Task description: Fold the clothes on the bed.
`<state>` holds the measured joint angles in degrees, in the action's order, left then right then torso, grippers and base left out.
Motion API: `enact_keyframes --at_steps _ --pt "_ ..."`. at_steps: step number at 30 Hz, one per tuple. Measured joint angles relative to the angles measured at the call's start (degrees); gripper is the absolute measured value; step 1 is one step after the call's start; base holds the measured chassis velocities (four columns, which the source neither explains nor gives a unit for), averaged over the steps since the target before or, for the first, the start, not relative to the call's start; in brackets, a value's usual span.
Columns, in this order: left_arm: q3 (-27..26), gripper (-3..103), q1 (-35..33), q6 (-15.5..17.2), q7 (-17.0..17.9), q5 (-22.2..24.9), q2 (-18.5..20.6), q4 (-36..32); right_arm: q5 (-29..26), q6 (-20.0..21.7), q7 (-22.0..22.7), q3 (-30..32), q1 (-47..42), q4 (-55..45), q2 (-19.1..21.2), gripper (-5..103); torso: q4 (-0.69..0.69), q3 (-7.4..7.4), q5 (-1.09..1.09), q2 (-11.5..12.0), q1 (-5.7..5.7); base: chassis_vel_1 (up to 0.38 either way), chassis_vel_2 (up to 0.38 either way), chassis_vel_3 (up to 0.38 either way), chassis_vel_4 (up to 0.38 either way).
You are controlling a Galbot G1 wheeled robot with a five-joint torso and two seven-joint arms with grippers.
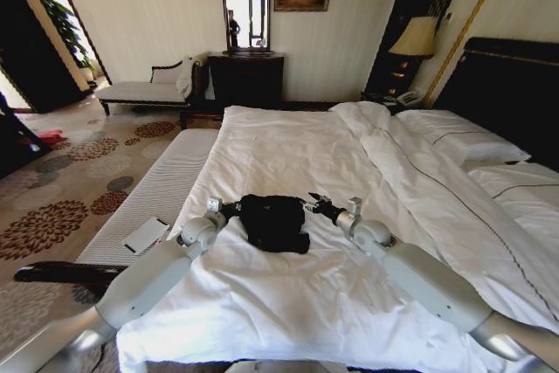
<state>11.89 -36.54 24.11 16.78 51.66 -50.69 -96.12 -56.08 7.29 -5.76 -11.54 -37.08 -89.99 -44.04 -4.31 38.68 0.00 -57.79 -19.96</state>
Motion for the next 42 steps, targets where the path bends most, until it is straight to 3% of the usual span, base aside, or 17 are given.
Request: enact_keyframes --at_steps 4,12,15,20,23,29,31,32,33,42 --pt "-0.5 1 -0.1 0.0 0.0 0.0 -0.1 0.0 0.8 -0.1 0.1 -1.5 0.6 1.7 -0.8 63 0.01 0.0 -0.01 0.0 0.0 0.0 0.0 0.0 0.0" --pt "-1.2 1 -1.1 0.1 0.0 0.0 -0.1 -0.3 1.6 -0.3 0.0 -2.3 0.8 4.6 -1.9 70 0.0 0.0 0.0 0.0 0.0 0.0 0.0 0.0 0.0" --pt "-1.5 1 -1.5 0.1 -0.1 0.0 0.0 -0.3 1.6 -0.3 0.0 -2.6 1.1 5.3 -2.1 67 0.0 0.0 0.0 0.0 0.0 0.0 0.0 0.0 0.0" --pt "-2.0 1 -1.8 0.1 -0.2 0.0 0.0 -0.5 1.7 -0.3 -0.1 -3.2 1.3 5.9 -2.3 53 0.0 0.0 0.0 0.0 0.0 0.0 0.0 0.0 0.0" --pt "-2.4 1 -2.2 0.1 -0.3 -0.1 0.0 -0.6 1.6 -0.4 0.0 -3.7 1.7 6.1 -2.6 37 0.0 0.0 0.0 0.0 0.0 0.0 0.0 0.0 0.0" --pt "-2.9 1 -2.8 0.1 -0.4 -0.2 0.0 -0.6 1.6 -0.4 0.1 -4.4 2.2 6.0 -2.8 21 0.0 0.0 0.0 0.0 0.0 0.0 0.0 0.0 0.0" --pt "-3.2 1 -3.0 0.1 -0.4 -0.3 -0.1 -0.6 1.6 -0.6 0.1 -4.6 2.2 6.0 -2.9 10 0.0 0.0 0.0 0.0 0.0 0.0 0.0 0.0 0.0" --pt "-3.3 1 -3.1 0.1 -0.4 -0.3 -0.1 -0.6 1.6 -0.7 0.1 -4.6 2.2 6.0 -3.0 10 0.0 0.0 0.0 0.0 0.0 0.0 0.0 0.0 0.0" --pt "-3.4 1 -3.3 0.1 -0.5 -0.3 -0.1 -0.7 1.6 -0.8 0.2 -4.5 2.1 5.7 -3.0 2 0.0 0.0 0.0 0.0 0.0 0.0 0.0 0.0 0.0" --pt "-3.7 1 -3.5 0.1 -0.5 -0.4 0.2 -1.0 1.6 -1.3 0.2 -3.4 1.1 4.3 -2.7 0 0.0 0.0 0.0 0.0 0.0 0.0 0.0 0.0 0.0"
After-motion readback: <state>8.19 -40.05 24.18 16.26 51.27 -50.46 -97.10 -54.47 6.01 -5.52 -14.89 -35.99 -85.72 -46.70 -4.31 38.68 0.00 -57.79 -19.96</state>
